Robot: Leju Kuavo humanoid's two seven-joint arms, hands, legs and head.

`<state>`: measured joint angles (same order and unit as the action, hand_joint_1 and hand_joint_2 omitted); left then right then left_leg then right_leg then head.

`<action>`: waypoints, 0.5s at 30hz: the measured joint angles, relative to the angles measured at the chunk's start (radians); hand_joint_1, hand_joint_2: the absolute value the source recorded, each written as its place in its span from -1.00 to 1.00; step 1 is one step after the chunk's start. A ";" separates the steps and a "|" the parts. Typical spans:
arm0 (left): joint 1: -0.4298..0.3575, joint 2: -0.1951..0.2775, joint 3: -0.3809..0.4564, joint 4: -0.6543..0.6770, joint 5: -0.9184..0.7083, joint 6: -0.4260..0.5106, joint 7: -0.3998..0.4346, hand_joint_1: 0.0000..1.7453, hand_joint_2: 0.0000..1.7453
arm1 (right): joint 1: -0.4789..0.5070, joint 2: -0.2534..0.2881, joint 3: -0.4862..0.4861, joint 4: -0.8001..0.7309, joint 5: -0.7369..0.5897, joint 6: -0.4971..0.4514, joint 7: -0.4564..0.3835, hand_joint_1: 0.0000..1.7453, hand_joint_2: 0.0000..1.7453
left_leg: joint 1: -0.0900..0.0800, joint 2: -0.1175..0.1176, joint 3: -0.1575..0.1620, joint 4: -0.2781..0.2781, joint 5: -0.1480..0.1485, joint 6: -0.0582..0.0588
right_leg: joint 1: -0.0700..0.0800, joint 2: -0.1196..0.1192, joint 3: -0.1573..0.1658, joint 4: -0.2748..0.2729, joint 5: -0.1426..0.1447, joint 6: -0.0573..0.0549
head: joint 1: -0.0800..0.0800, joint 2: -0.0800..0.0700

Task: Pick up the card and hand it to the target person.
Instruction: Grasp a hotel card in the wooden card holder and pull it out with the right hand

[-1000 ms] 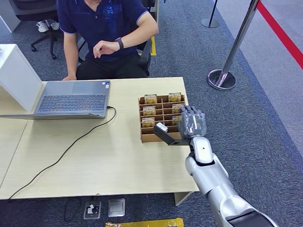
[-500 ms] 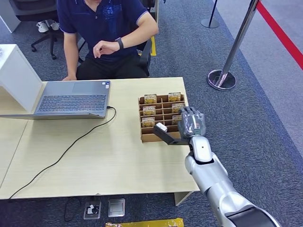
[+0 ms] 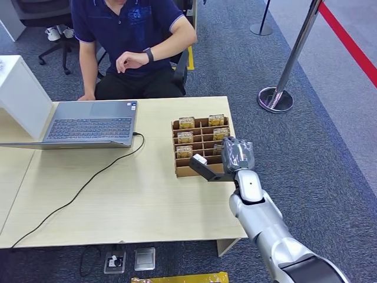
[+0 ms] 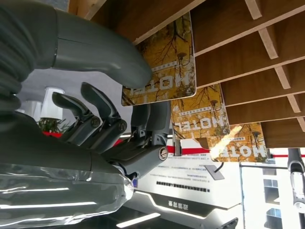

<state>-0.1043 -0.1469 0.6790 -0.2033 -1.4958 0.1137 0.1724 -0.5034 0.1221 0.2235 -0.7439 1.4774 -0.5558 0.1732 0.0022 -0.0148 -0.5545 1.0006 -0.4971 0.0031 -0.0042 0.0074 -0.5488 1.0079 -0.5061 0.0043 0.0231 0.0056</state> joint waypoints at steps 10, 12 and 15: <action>0.000 0.000 0.000 0.000 0.000 0.001 0.000 -1.00 -1.00 | -0.001 -0.007 -0.003 0.009 -0.040 -0.016 -0.018 1.00 1.00 | 0.000 0.000 0.000 0.000 0.001 0.000 | 0.000 0.000 0.000 0.000 0.001 0.000 | 0.000 0.000; 0.000 0.000 0.000 0.000 0.000 0.004 0.000 -1.00 -1.00 | 0.004 -0.010 -0.004 -0.009 -0.046 -0.023 -0.023 1.00 1.00 | 0.000 0.000 0.000 0.000 0.001 0.000 | 0.000 0.000 0.000 0.000 0.001 0.000 | 0.000 0.000; 0.002 0.000 0.000 0.000 0.000 0.008 -0.002 -1.00 -1.00 | 0.025 -0.016 -0.005 -0.083 -0.060 -0.027 -0.041 1.00 1.00 | 0.000 0.000 -0.001 0.000 0.001 0.000 | 0.000 0.000 -0.001 0.000 0.001 0.000 | 0.000 0.000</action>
<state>-0.1022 -0.1469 0.6790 -0.2033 -1.4959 0.1213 0.1703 -0.4788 0.1058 0.2190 -0.8266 1.4176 -0.5829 0.1327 0.0022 -0.0147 -0.5550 1.0007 -0.4962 0.0030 -0.0043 0.0075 -0.5494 1.0079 -0.5049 0.0043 0.0234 0.0056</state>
